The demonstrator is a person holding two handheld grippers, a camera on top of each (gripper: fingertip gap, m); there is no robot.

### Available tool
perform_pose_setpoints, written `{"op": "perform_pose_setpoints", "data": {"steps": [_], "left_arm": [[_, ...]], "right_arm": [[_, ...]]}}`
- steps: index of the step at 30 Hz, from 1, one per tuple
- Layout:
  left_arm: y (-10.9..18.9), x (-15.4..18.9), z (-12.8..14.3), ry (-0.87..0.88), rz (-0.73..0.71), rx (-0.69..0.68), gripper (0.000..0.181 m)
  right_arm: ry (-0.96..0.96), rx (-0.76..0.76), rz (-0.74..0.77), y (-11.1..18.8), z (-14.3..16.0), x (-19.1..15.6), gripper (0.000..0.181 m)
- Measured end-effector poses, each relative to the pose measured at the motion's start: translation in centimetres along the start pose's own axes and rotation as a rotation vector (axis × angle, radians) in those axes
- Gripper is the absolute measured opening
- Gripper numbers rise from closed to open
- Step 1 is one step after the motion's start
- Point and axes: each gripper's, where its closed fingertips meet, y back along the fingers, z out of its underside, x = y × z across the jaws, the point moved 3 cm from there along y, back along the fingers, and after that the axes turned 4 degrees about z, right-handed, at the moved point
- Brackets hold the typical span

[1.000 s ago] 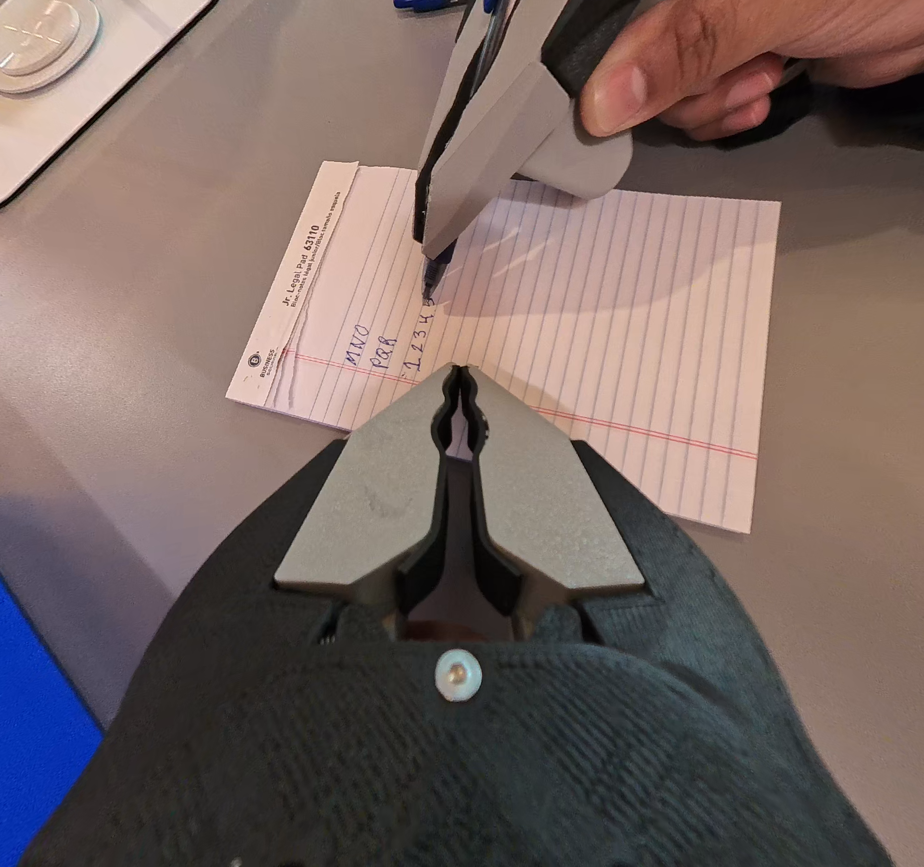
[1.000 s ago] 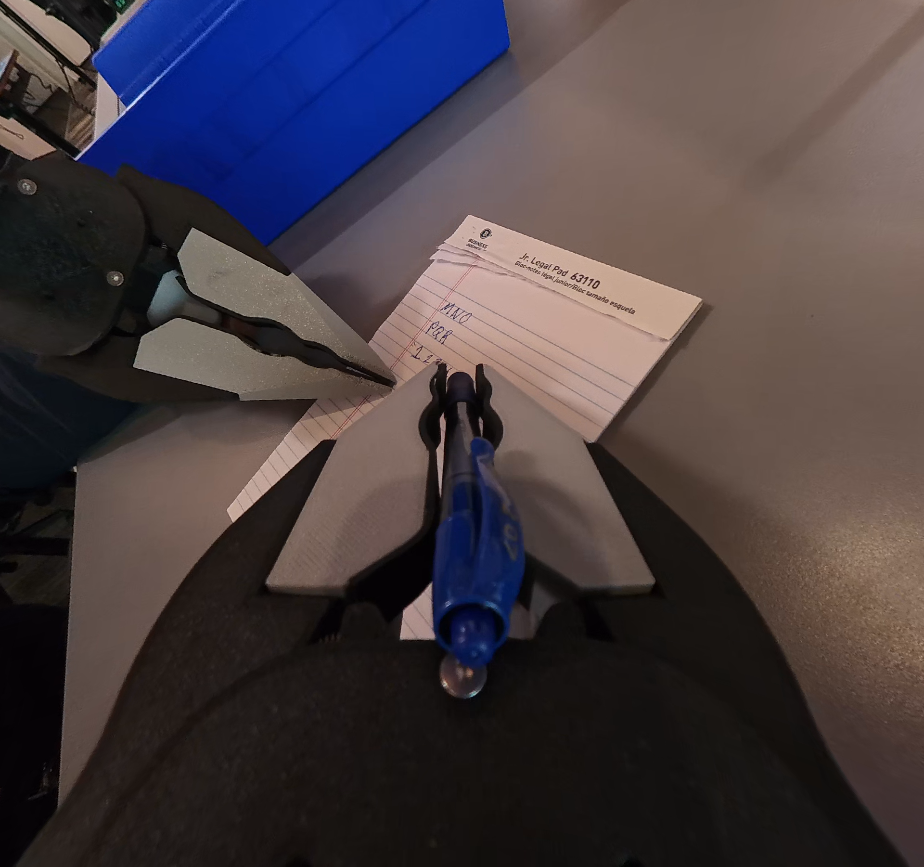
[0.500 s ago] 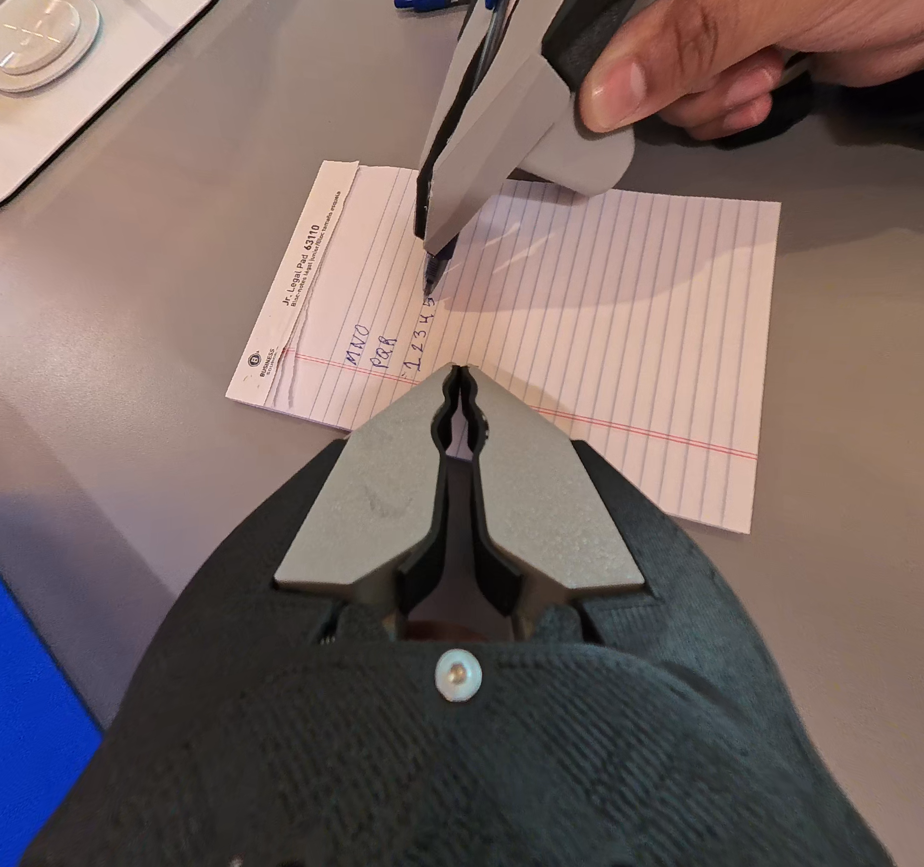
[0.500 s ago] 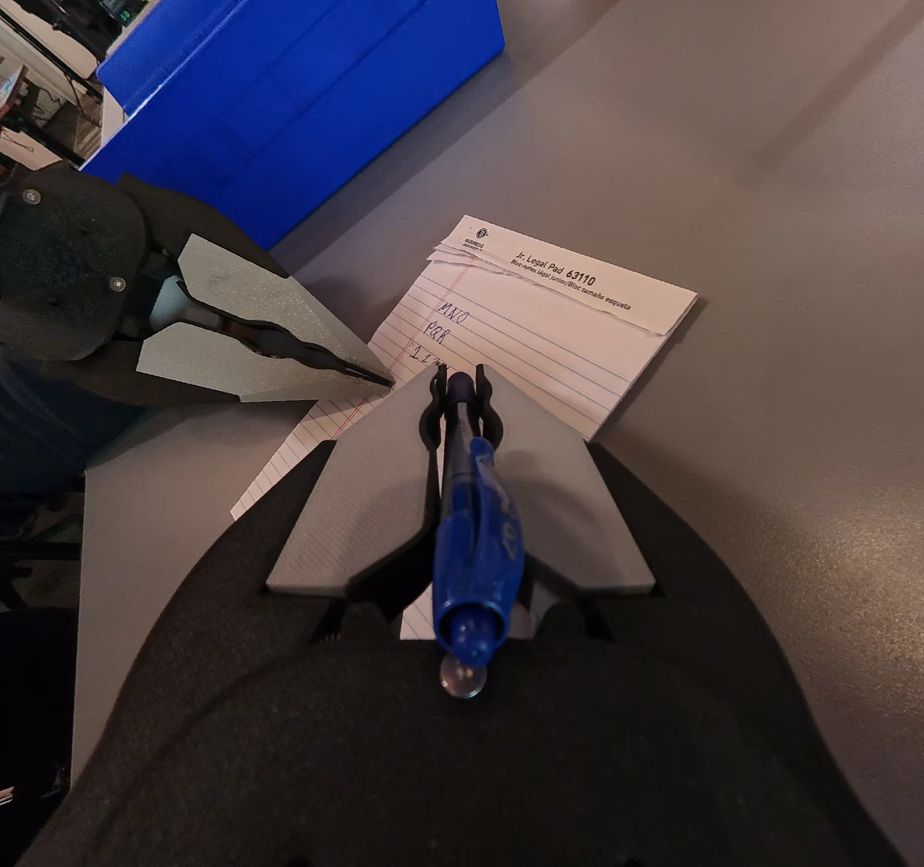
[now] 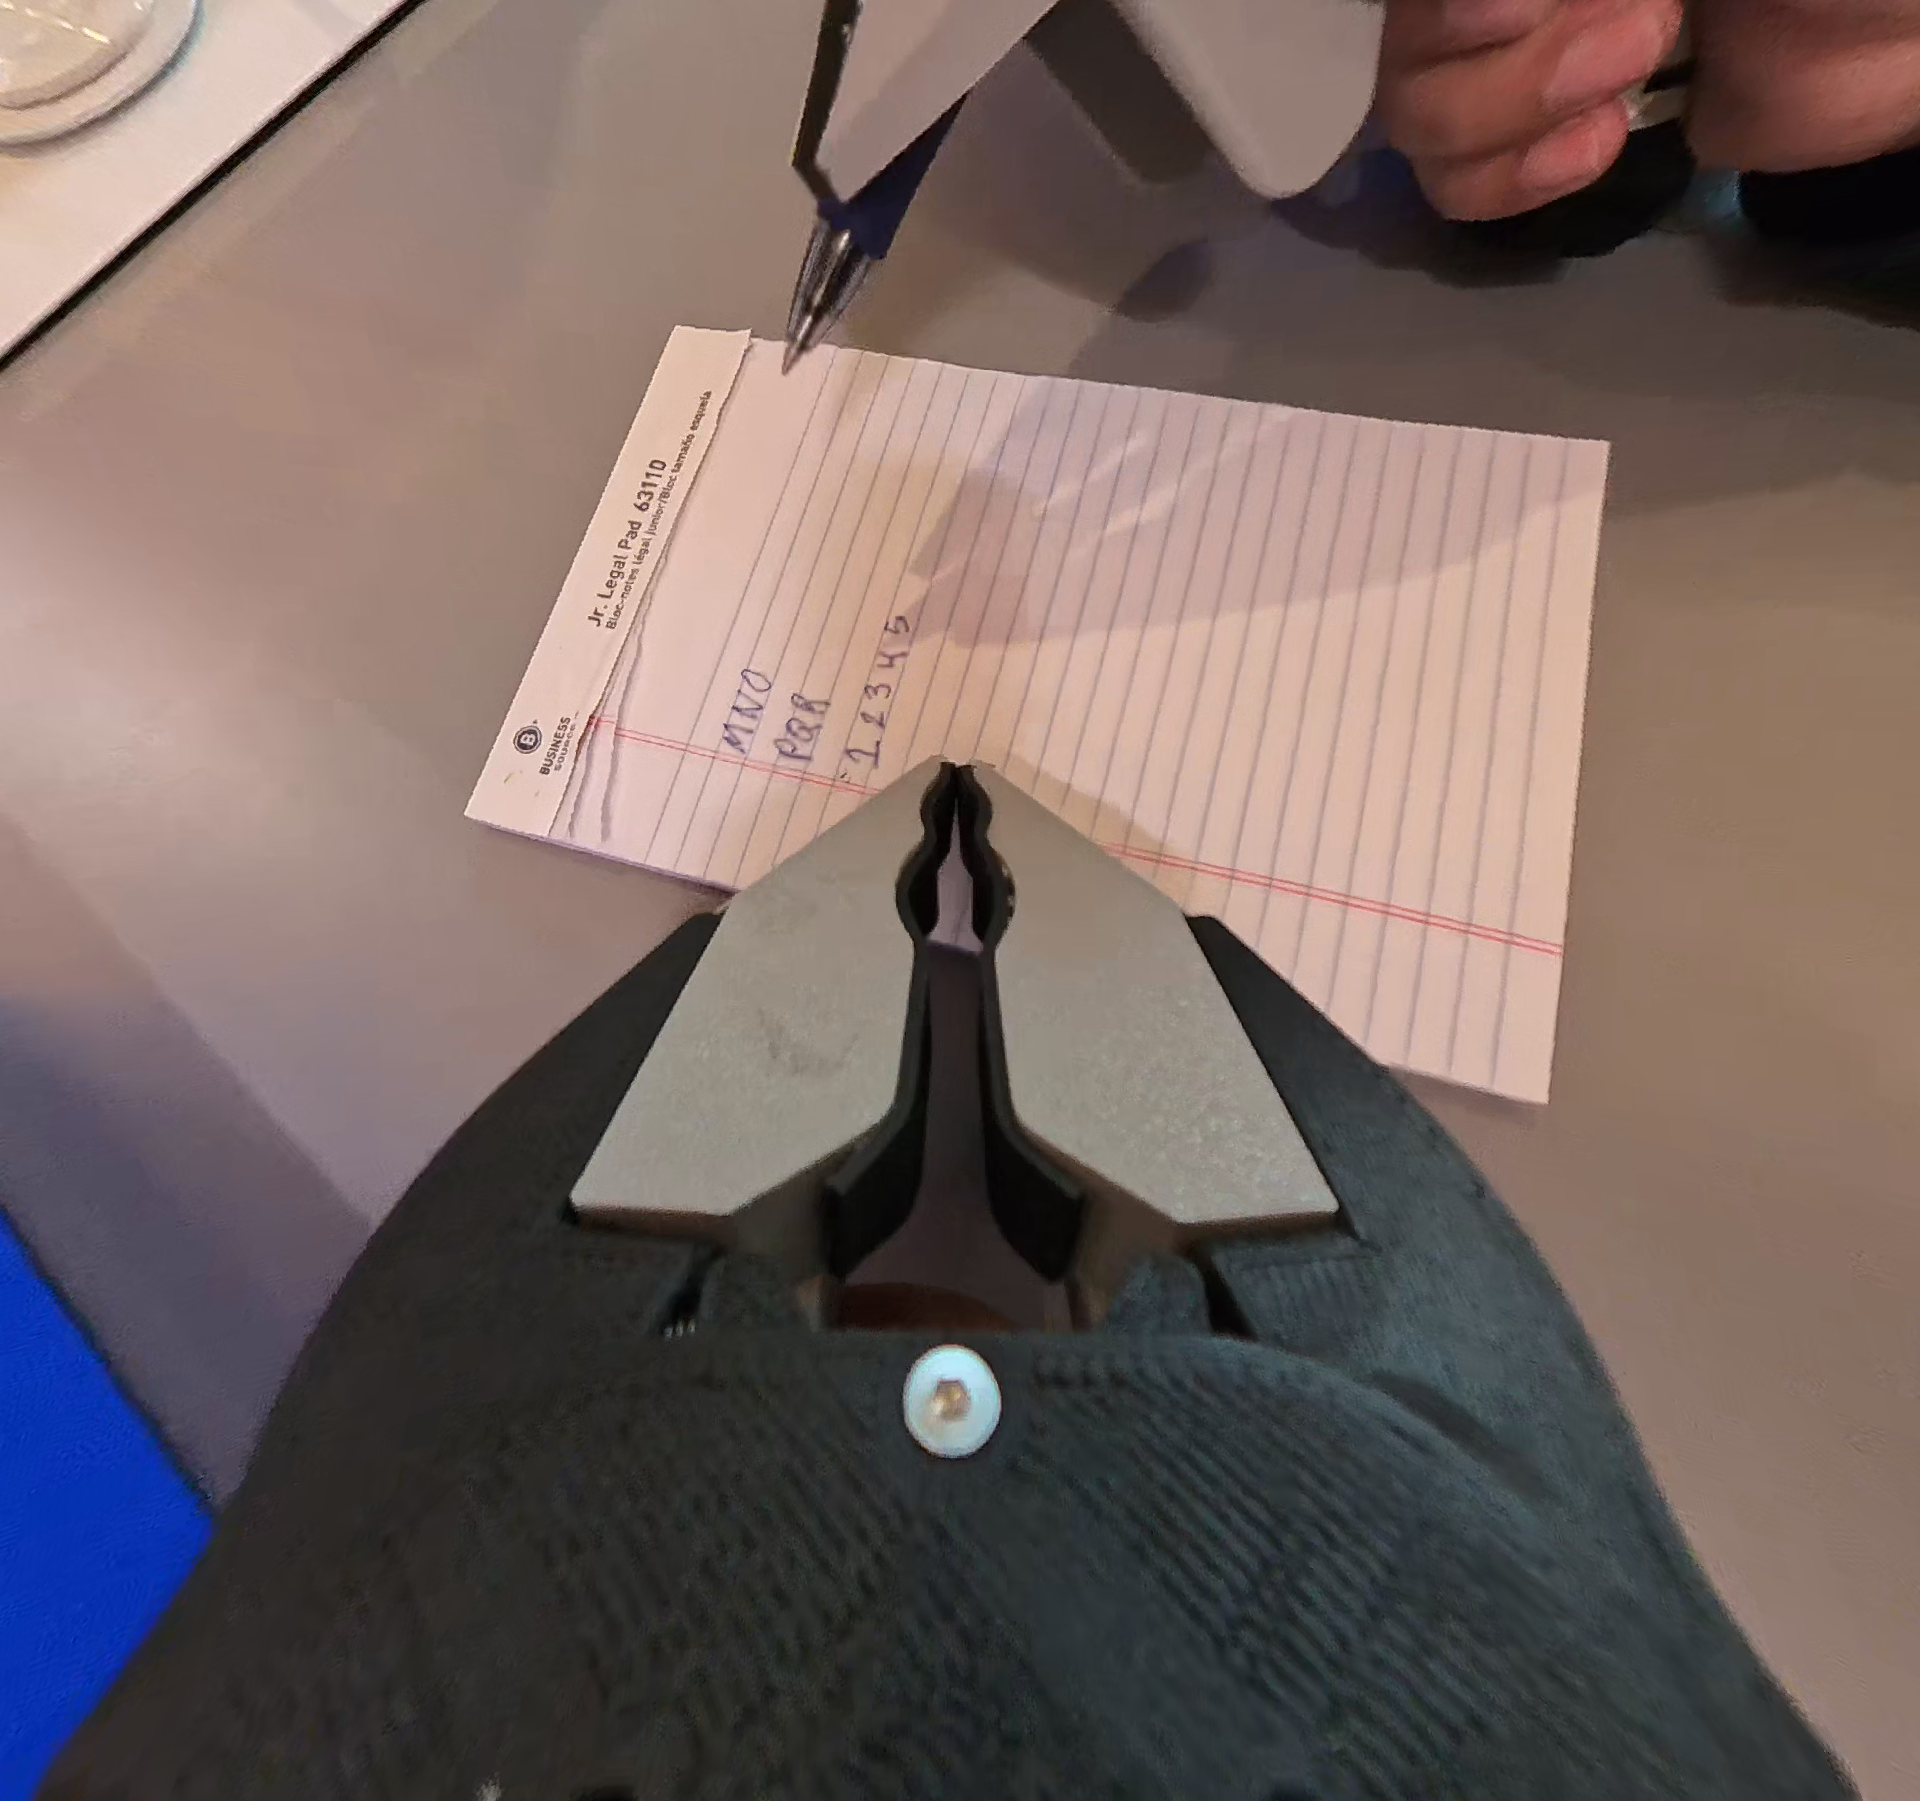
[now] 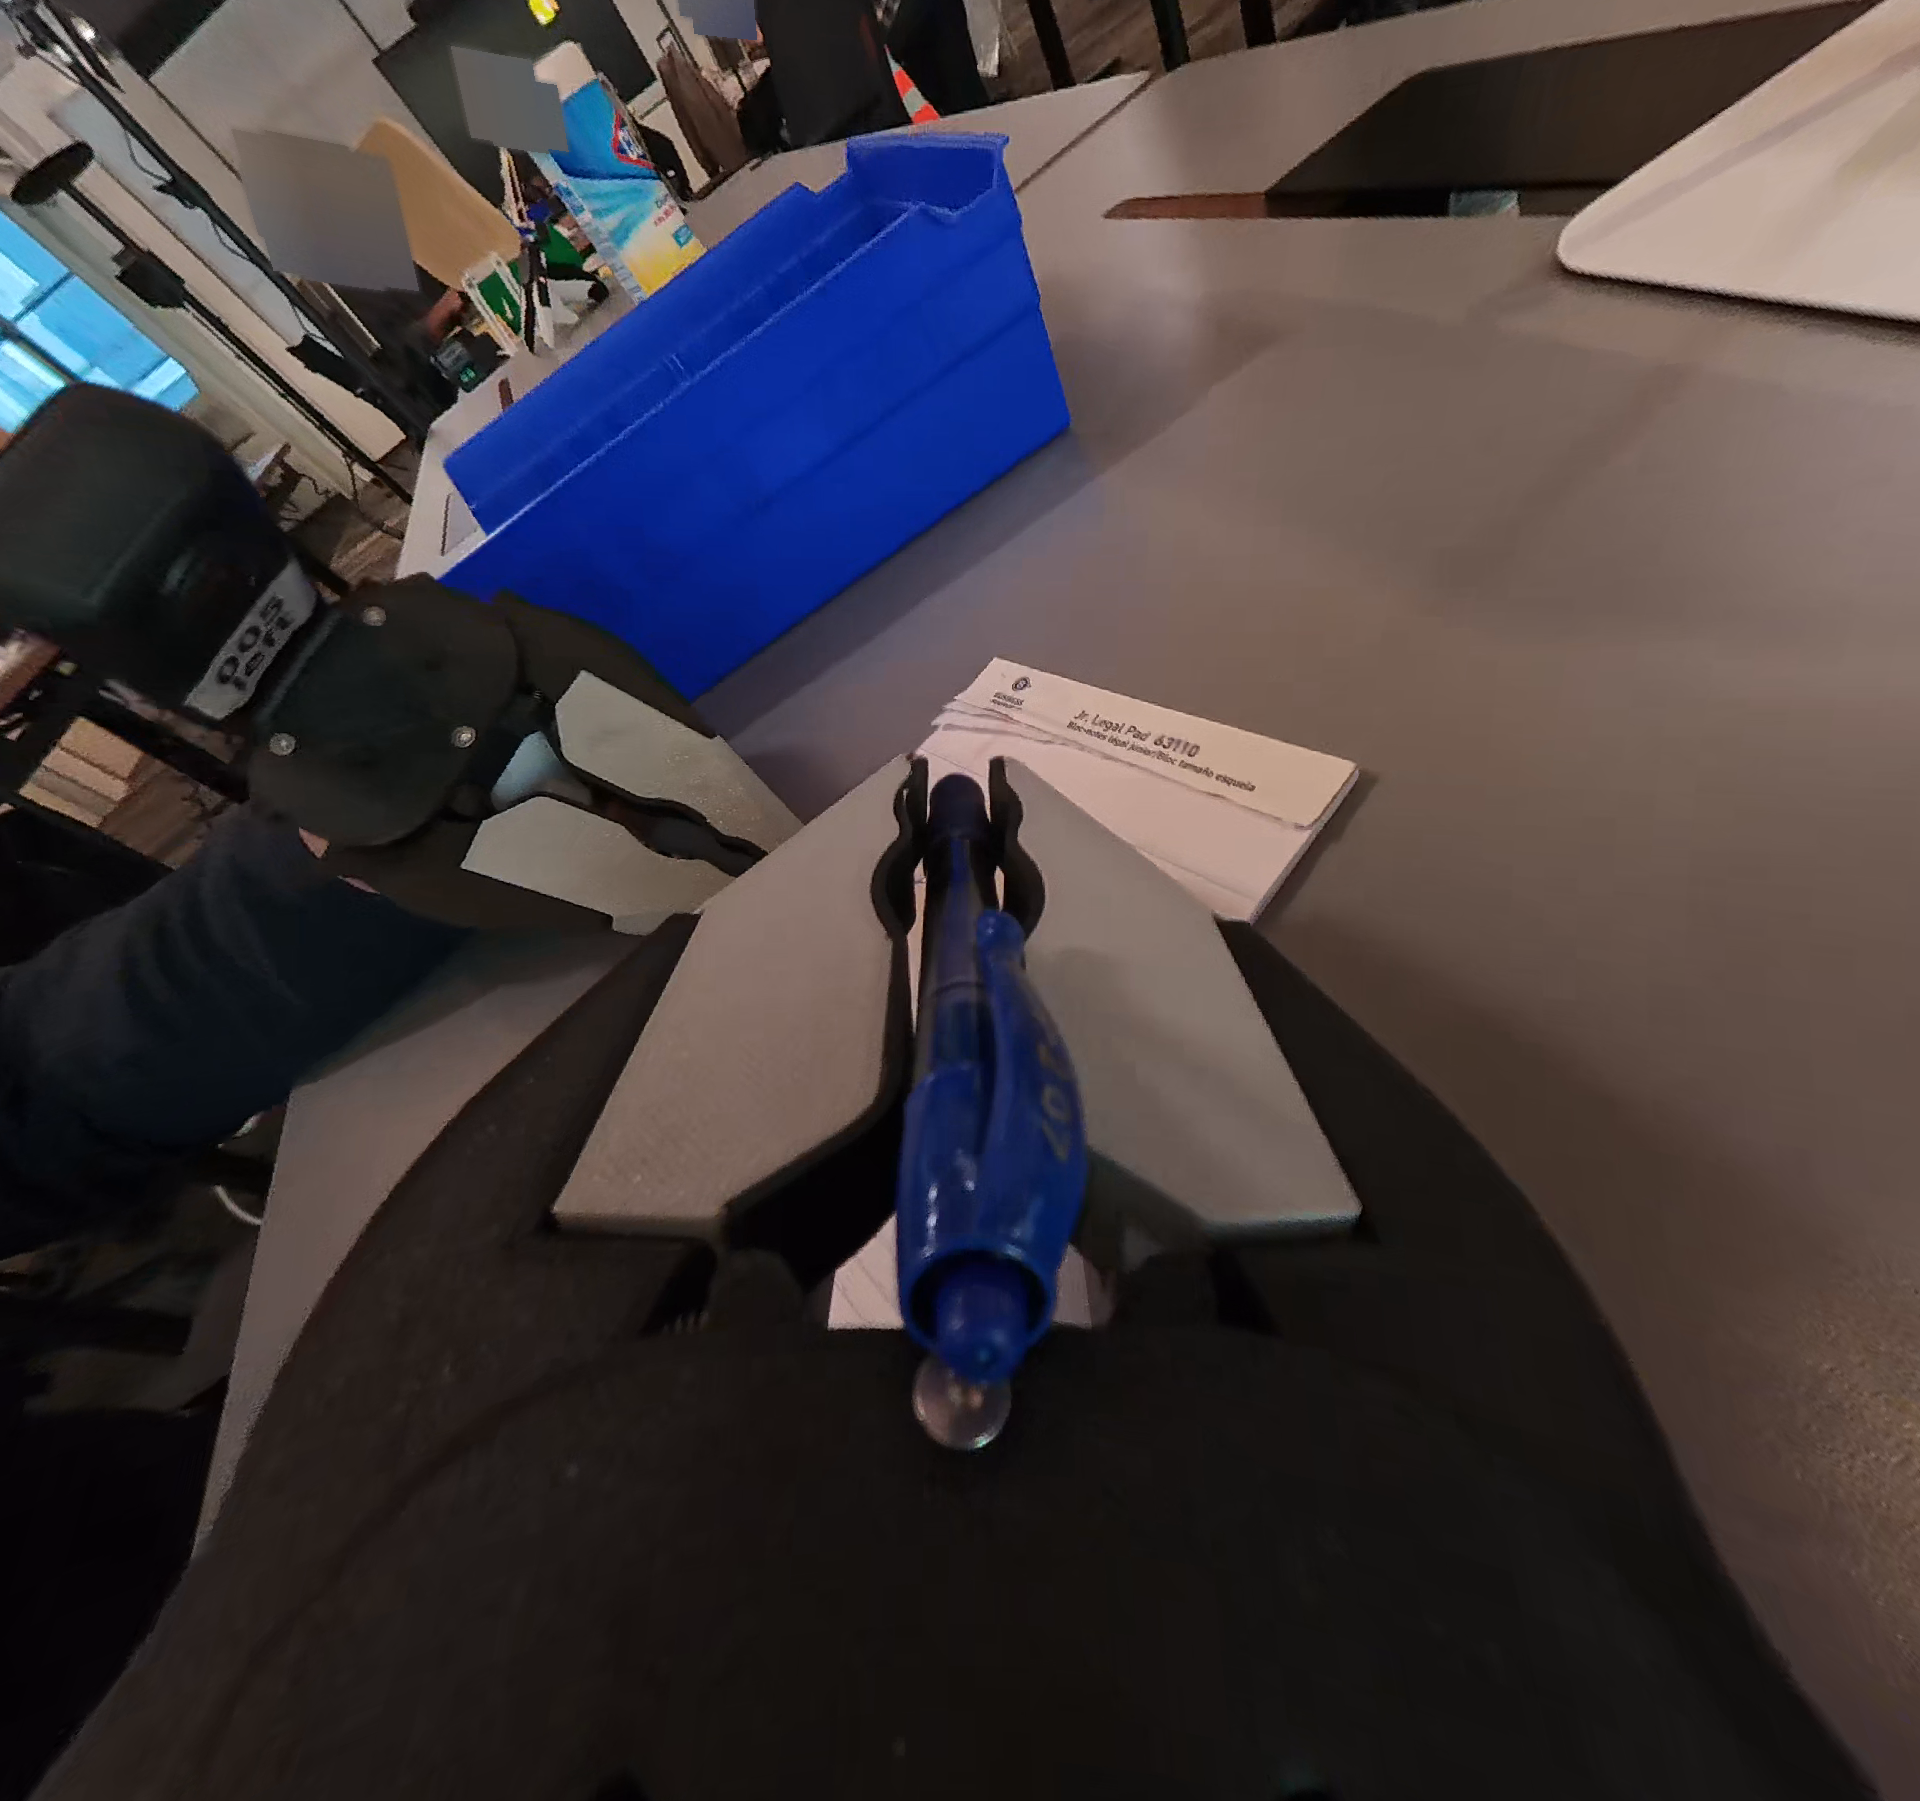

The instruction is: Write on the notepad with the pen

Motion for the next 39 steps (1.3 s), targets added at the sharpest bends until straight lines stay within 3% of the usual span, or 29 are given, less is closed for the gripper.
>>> {"op": "perform_pose_setpoints", "data": {"steps": [4, 6, 11, 17, 21, 26, 39], "left_arm": [[0.5, -0.6, 0.0, 0.052, 0.016, 0.021, 0.000], [0.9, -0.5, -0.4, 0.080, 0.042, 0.051, 0.014], [2.1, -0.1, -1.8, 0.156, 0.161, 0.161, 0.021], [3.5, 1.0, -3.5, 0.233, 0.316, 0.294, 0.022], [3.8, 1.5, -4.0, 0.252, 0.369, 0.327, 0.022], [3.6, 2.2, -3.9, 0.208, 0.389, 0.319, 0.006], [2.1, 4.3, -2.8, 0.136, 0.435, 0.205, 0.006]], "right_arm": [[0.017, 0.008, -0.082, 0.1, -0.3, -1.1, 0.008], [0.028, -0.003, -0.133, 0.1, -0.2, -1.9, 0.008], [0.036, 0.011, -0.260, 0.3, -0.5, -3.9, 0.008], [-0.026, 0.037, -0.393, 0.7, -0.9, -5.4, 0.008], [-0.022, -0.031, -0.437, 0.2, 0.0, -6.2, 0.008], [0.007, -0.113, -0.450, -0.5, 1.3, -6.9, 0.008], [0.031, -0.065, -0.431, -0.7, 0.8, -7.3, 0.006]]}}
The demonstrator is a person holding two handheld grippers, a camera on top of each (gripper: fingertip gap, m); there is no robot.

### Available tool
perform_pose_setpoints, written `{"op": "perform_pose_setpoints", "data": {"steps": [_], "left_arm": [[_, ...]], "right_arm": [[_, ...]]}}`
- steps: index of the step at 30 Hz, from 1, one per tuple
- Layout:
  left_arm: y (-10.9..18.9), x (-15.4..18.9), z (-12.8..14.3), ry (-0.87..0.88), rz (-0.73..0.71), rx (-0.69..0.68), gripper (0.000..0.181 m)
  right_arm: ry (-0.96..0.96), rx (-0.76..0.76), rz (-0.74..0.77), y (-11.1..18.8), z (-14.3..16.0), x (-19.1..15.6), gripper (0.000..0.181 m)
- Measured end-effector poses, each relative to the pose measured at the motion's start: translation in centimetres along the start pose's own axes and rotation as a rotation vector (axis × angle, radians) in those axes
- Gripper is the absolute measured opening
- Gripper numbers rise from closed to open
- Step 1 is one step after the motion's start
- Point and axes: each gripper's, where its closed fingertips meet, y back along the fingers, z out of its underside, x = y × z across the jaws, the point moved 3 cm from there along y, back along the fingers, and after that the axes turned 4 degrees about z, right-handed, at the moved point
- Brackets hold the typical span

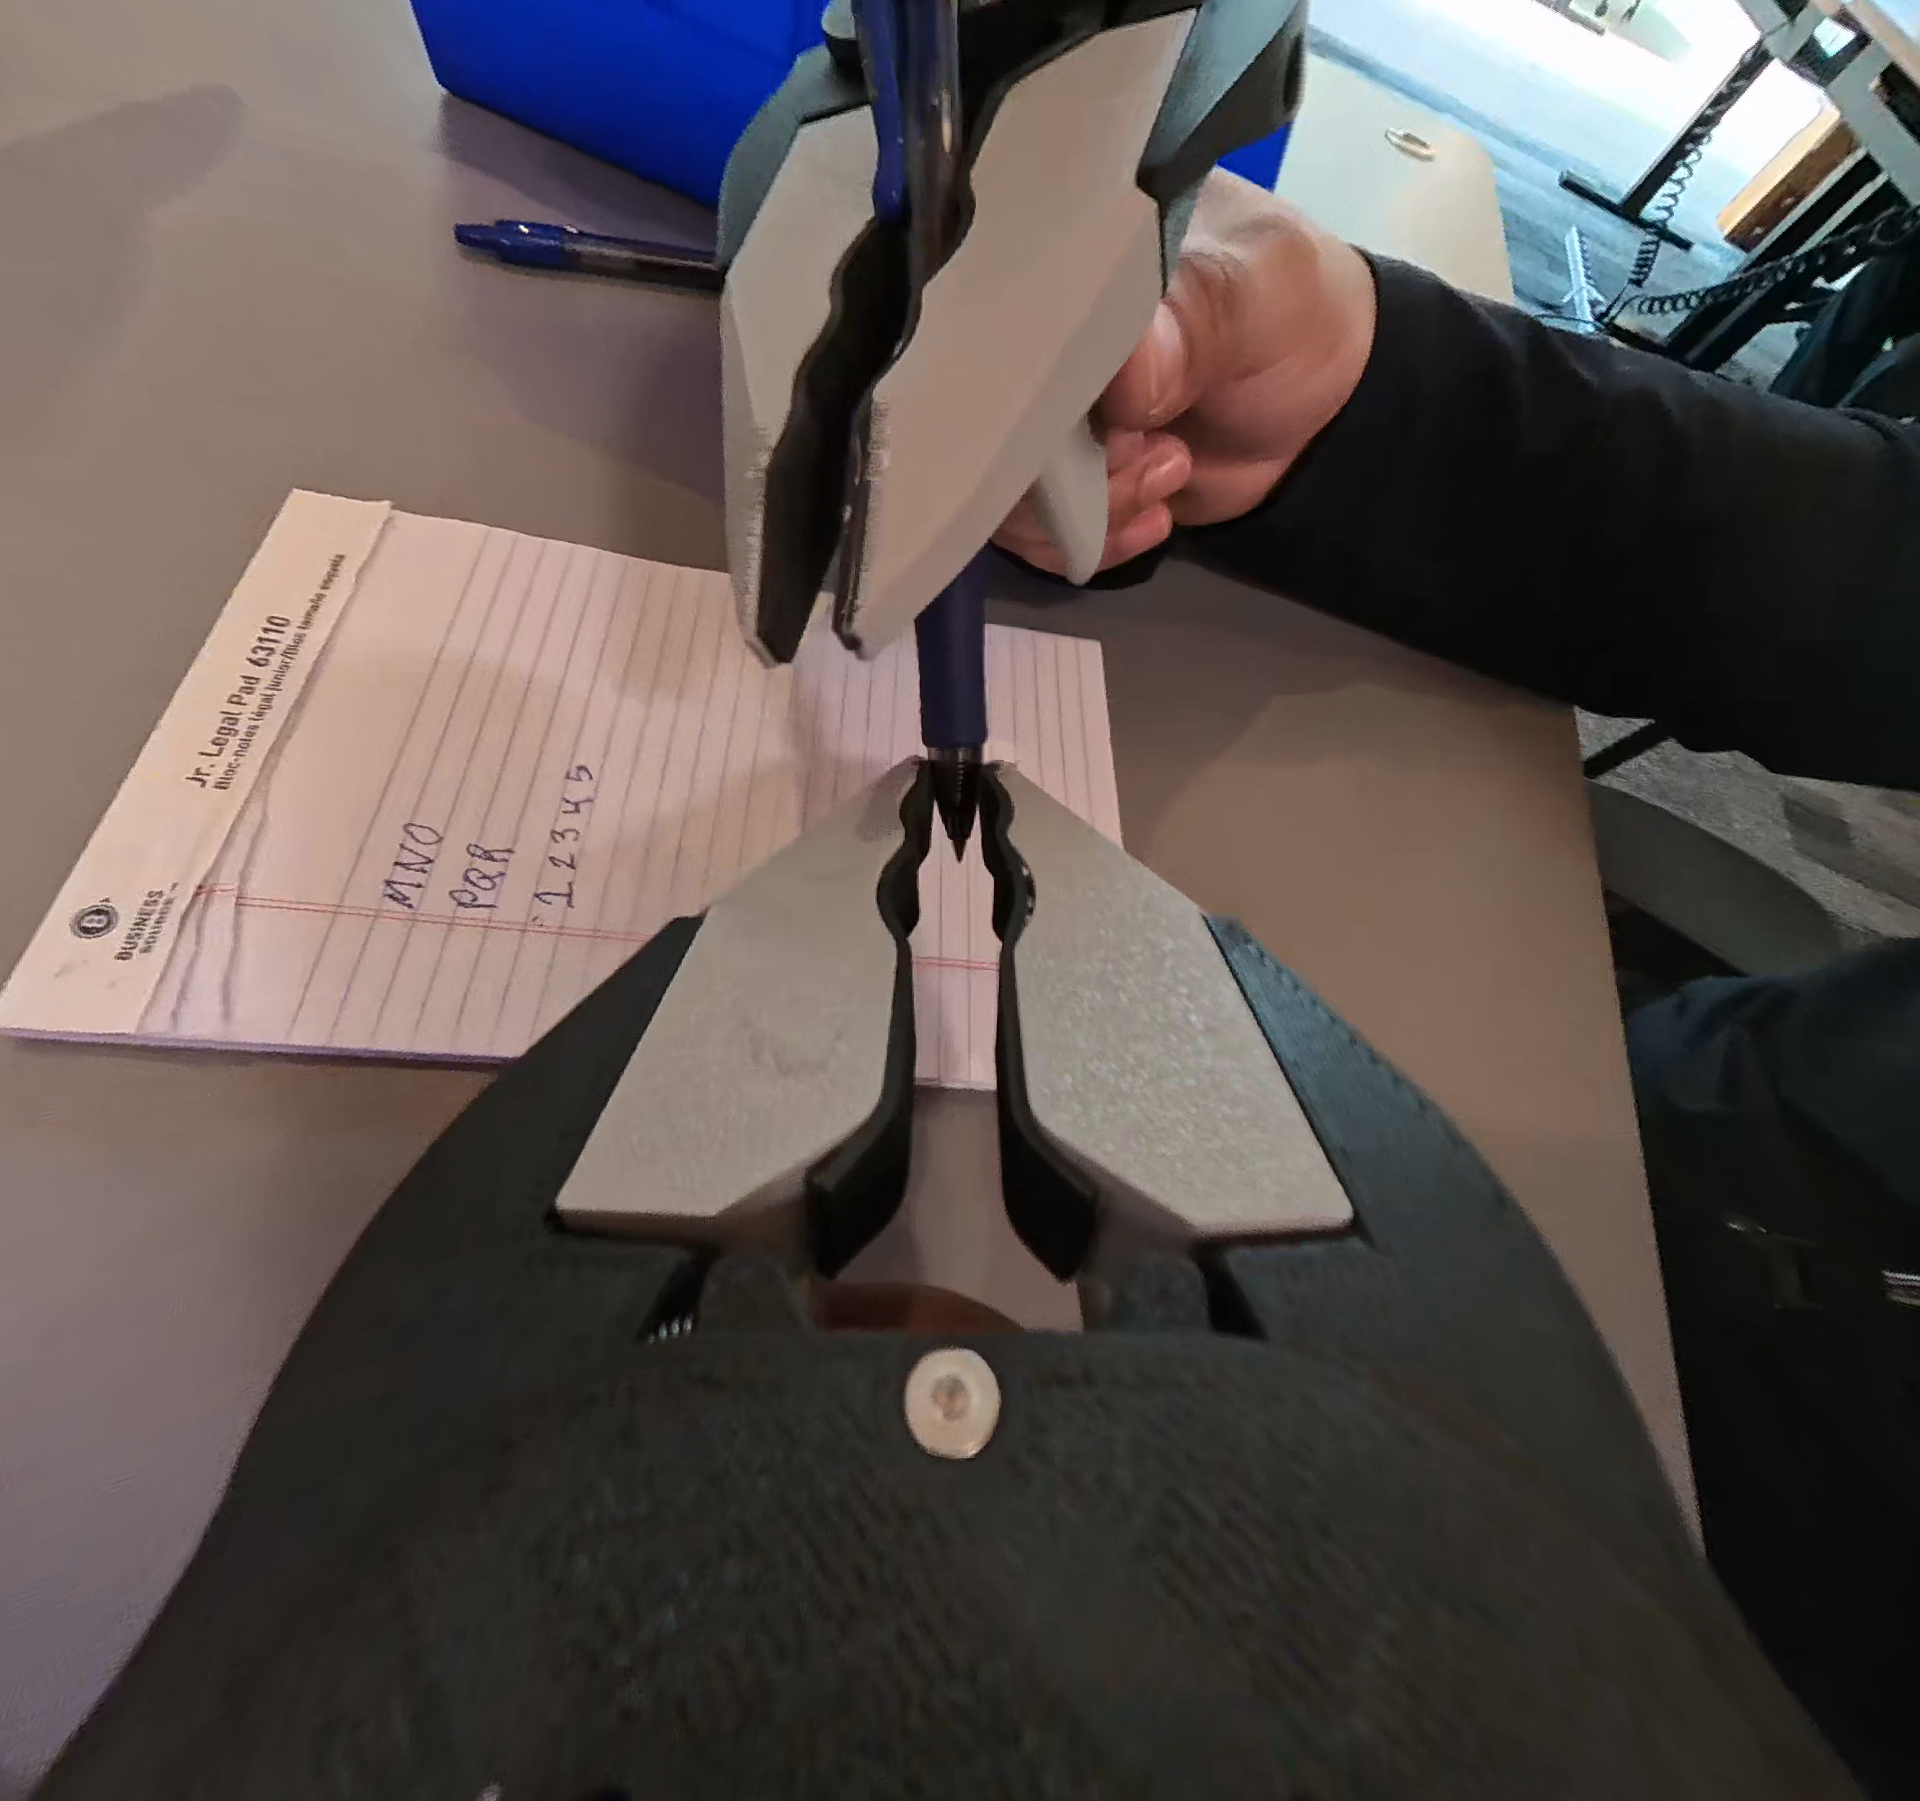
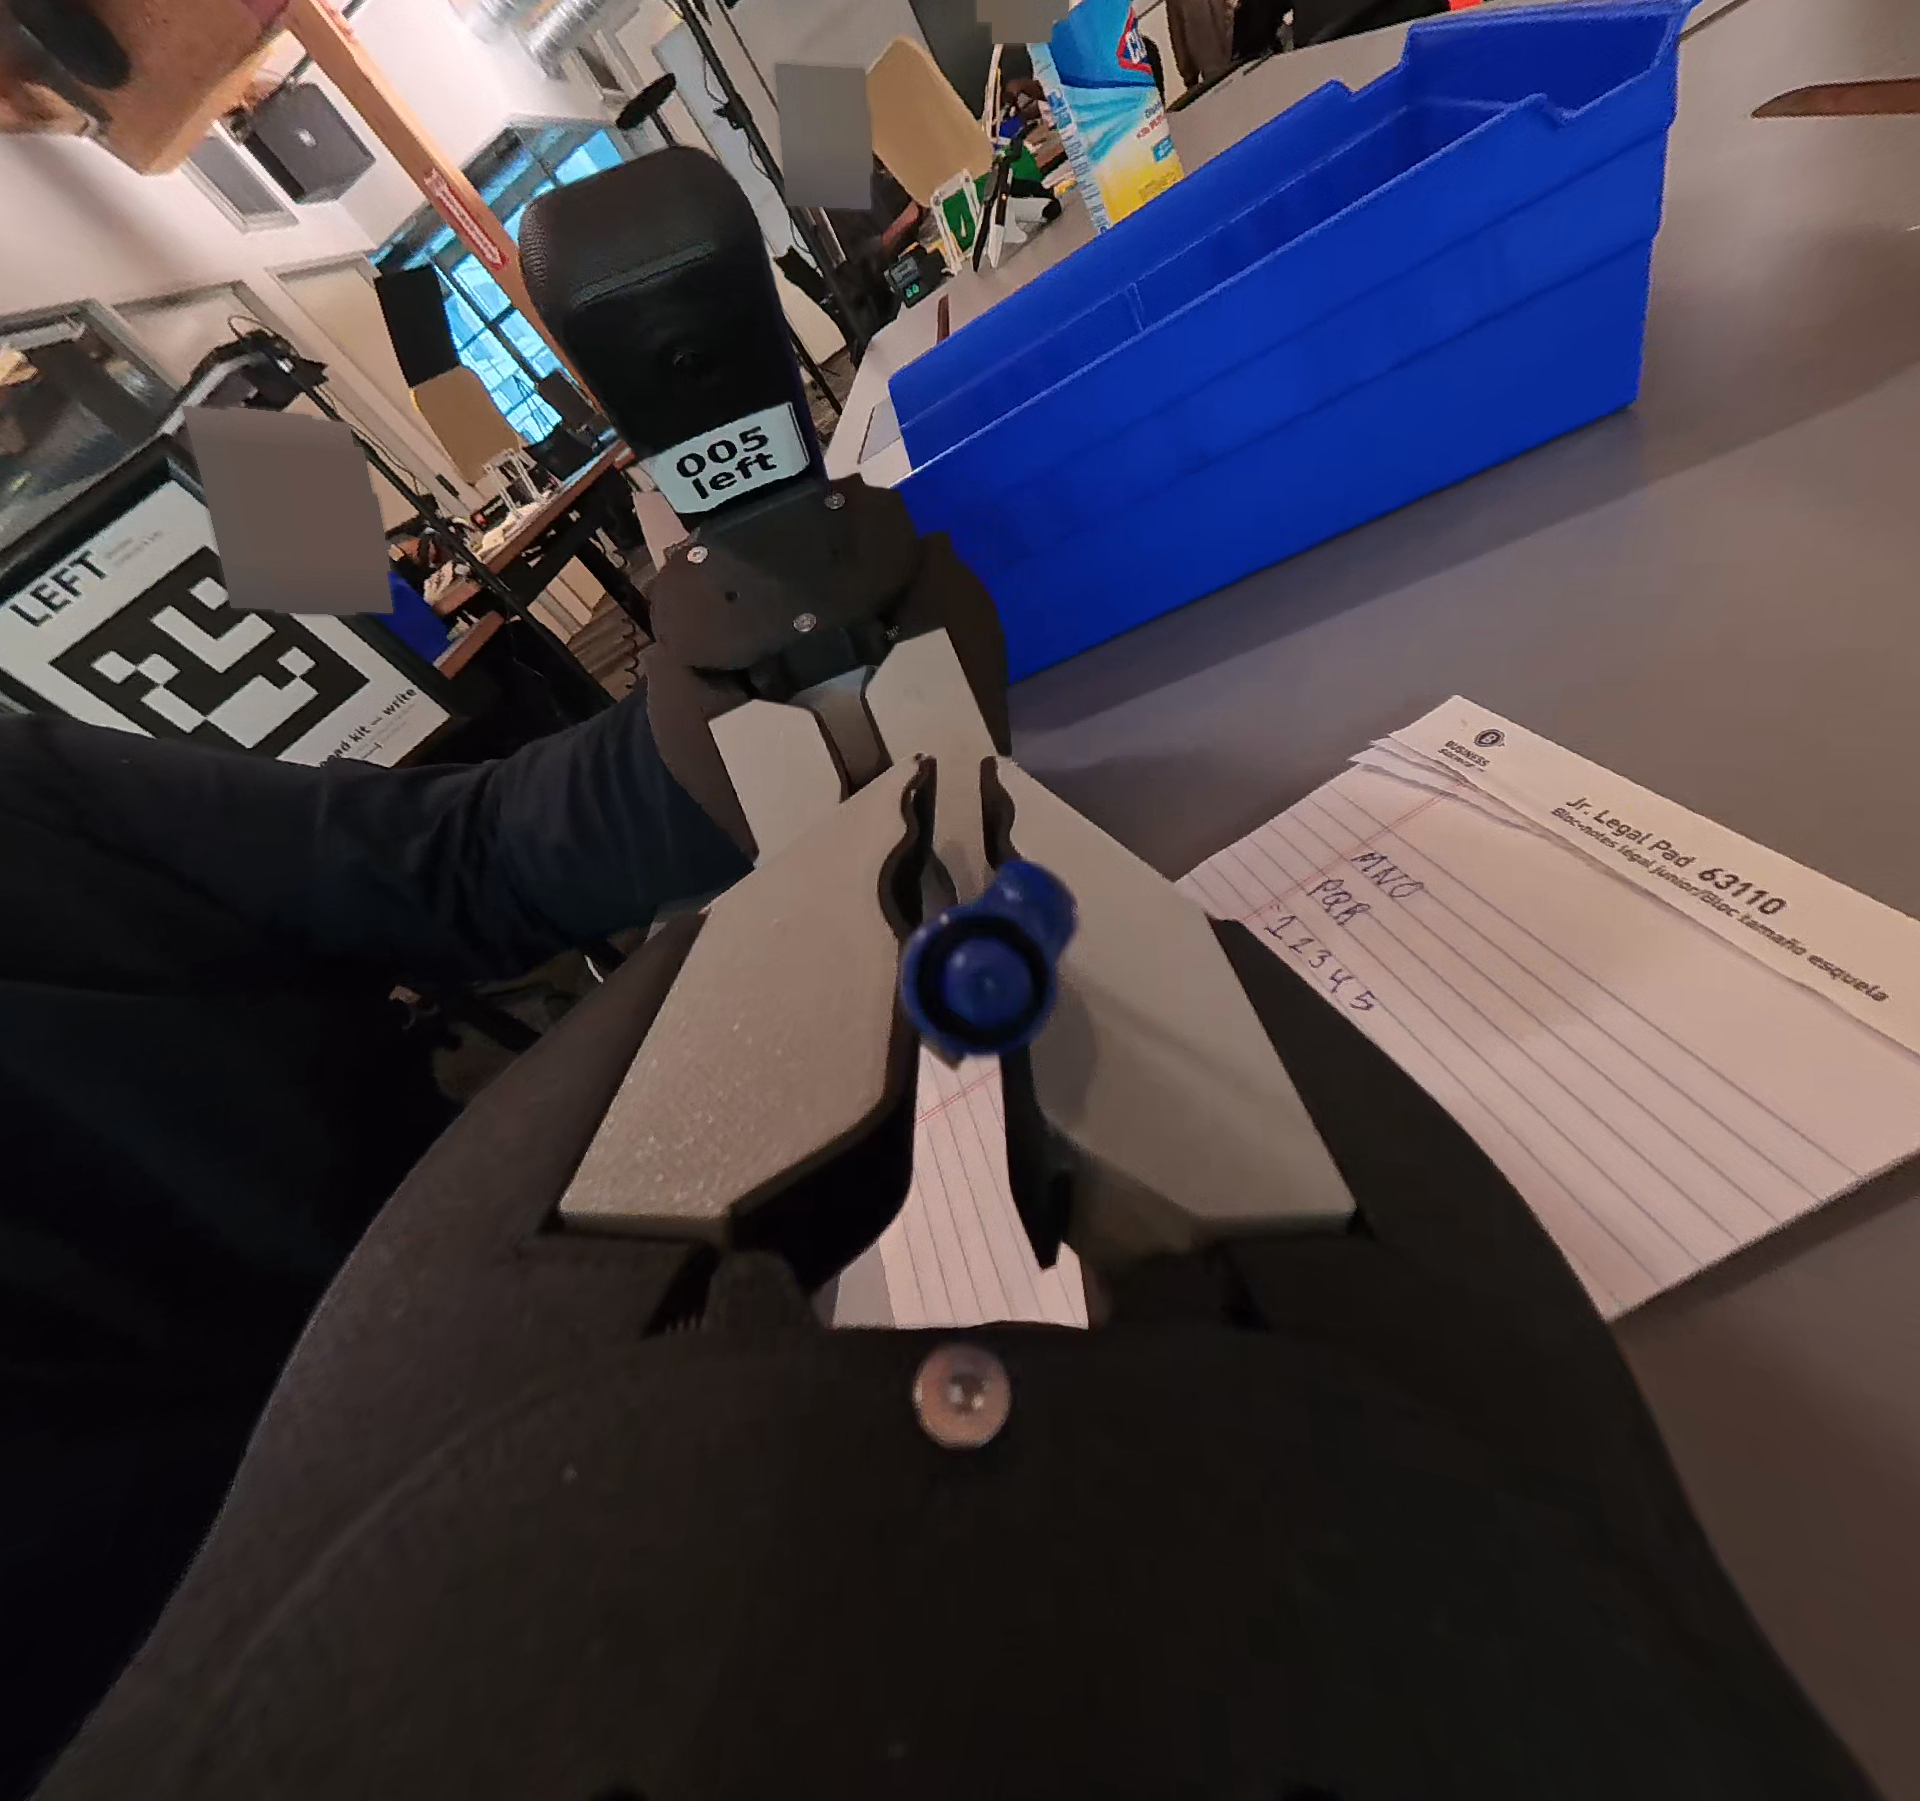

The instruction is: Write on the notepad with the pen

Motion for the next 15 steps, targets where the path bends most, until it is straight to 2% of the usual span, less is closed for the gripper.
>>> {"op": "perform_pose_setpoints", "data": {"steps": [3, 6, 8, 11, 15], "left_arm": [[-0.2, 0.1, 0.1, 0.017, 0.018, -0.001, 0.008], [-0.2, 0.6, -0.5, 0.051, 0.068, 0.038, 0.022], [-0.3, 0.9, -0.8, 0.056, 0.090, 0.064, 0.021], [-0.2, 0.9, -1.0, 0.031, 0.074, 0.079, 0.007], [0.0, 0.6, -1.0, 0.031, 0.062, 0.077, 0.006]], "right_arm": [[0.005, -0.001, 0.001, -0.4, 0.1, -0.2, 0.005], [-0.002, 0.007, -0.013, -0.8, 0.1, -0.5, 0.005], [-0.010, 0.012, -0.029, -1.2, 0.1, -0.8, 0.005], [-0.024, 0.000, -0.068, -1.8, 0.3, -1.4, 0.005], [-0.011, 0.032, -0.048, -1.3, -0.2, -1.2, 0.006]]}}
